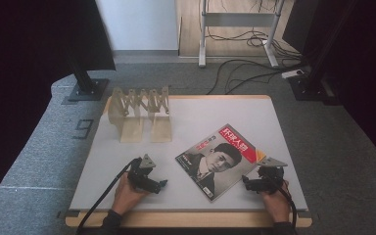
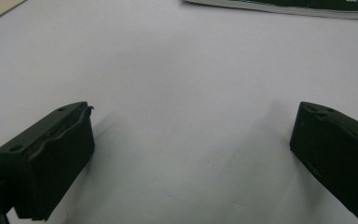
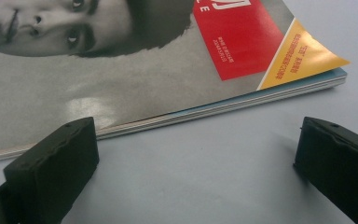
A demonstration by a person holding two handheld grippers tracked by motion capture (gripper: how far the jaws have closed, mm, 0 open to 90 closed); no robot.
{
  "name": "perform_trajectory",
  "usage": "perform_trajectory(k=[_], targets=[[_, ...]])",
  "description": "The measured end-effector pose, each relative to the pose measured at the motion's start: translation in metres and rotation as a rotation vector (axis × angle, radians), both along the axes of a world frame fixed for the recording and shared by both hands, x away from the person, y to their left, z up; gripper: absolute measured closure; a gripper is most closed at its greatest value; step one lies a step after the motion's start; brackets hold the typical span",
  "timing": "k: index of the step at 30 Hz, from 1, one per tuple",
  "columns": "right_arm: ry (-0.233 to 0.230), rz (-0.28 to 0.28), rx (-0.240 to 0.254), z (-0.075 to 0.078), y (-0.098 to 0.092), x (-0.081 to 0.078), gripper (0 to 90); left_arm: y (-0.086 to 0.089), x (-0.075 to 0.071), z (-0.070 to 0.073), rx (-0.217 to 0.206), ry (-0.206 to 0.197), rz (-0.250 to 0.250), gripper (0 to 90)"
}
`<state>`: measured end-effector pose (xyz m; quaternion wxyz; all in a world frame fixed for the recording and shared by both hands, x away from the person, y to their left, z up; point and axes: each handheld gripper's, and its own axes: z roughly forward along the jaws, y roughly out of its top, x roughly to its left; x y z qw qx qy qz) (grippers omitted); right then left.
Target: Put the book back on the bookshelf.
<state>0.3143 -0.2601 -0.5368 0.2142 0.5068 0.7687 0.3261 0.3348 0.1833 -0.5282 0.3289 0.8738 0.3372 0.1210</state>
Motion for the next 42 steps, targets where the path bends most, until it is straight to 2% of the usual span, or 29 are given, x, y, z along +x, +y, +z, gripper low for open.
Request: perform_trajectory(k=[18, 24, 25, 27, 28, 32, 34, 35, 36, 37, 38, 39, 42], targets=[[0.003, 0.001, -0.001, 0.0, 0.0, 0.0, 0.0, 0.0, 0.0, 0.0, -0.002, 0.006, 0.006, 0.0], [0.003, 0.001, 0.0, 0.001, 0.0, 0.001, 0.0, -0.002, 0.004, 0.003, 0.005, 0.03, 0.008, 0.0], [0.003, 0.003, -0.001, 0.001, 0.0, 0.001, 0.0, -0.001, 0.008, 0.005, -0.016, 0.034, 0.007, 0.0], [0.002, 0.008, -0.003, 0.001, 0.0, 0.001, 0.0, -0.001, 0.01, 0.007, -0.037, 0.014, 0.015, 0.0], [0.003, 0.01, -0.004, 0.001, 0.0, 0.0, 0.0, -0.001, 0.01, 0.007, -0.037, 0.014, 0.015, 0.0], [-0.002, 0.029, -0.002, 0.005, 0.001, 0.0, 0.0, -0.014, 0.02, 0.017, -0.001, 0.001, -0.028, 0.0], [-0.008, 0.039, 0.002, 0.007, 0.001, 0.001, 0.0, -0.022, 0.025, 0.021, -0.016, 0.011, -0.061, 0.0], [-0.008, 0.039, 0.002, 0.007, 0.001, 0.001, 0.0, -0.022, 0.025, 0.021, -0.016, 0.011, -0.061, 0.0], [-0.014, 0.045, 0.01, 0.01, 0.0, 0.002, 0.0, -0.03, 0.031, 0.025, -0.02, 0.013, -0.08, 0.0], [-0.017, 0.046, 0.013, 0.01, 0.0, 0.002, 0.0, -0.036, 0.035, 0.027, -0.003, 0.011, -0.099, 0.0], [-0.021, 0.048, 0.013, 0.012, -0.001, 0.003, 0.0, -0.036, 0.035, 0.027, -0.003, 0.011, -0.099, 0.0], [-0.026, 0.049, 0.012, 0.012, -0.001, 0.005, 0.0, -0.044, 0.04, 0.028, 0.0, 0.019, -0.125, 0.0], [-0.029, 0.051, 0.005, 0.013, -0.001, 0.007, 0.0, -0.053, 0.045, 0.028, -0.017, 0.035, -0.149, 0.0]])
